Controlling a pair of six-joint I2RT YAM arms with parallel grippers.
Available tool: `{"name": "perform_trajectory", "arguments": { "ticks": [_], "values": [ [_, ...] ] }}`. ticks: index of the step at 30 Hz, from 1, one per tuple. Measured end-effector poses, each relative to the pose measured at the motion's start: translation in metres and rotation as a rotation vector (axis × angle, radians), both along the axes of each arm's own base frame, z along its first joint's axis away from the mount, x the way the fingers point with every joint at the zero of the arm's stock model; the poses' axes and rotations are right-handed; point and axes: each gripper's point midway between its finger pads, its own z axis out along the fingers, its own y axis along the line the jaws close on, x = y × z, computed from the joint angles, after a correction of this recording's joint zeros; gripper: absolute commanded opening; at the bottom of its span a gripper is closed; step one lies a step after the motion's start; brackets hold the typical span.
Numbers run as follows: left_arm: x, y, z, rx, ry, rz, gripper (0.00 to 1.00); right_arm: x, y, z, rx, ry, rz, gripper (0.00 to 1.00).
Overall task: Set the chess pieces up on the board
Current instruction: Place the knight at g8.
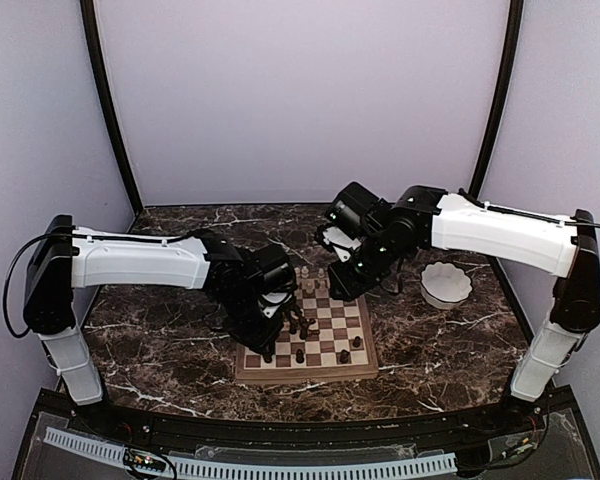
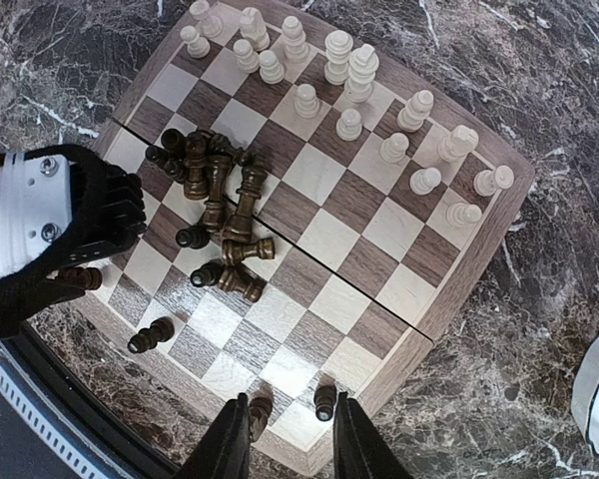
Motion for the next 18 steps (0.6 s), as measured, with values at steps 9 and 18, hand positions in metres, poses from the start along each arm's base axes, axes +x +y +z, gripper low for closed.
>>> {"name": "perform_trajectory", "arguments": {
  "ticks": [9, 18],
  "values": [
    [-0.0012, 0.0011, -0.0056, 0.015, 0.008, 0.002, 0.05, -0.0001, 0.0000, 0.0000, 0.001, 0.001, -0.002, 0.30],
    [-0.0013, 0.0017, -0.0086, 0.024, 0.012, 0.011, 0.22, -0.0002, 0.0000, -0.0001, 0.001, 0.002, -0.002, 0.30]
  ]
}}
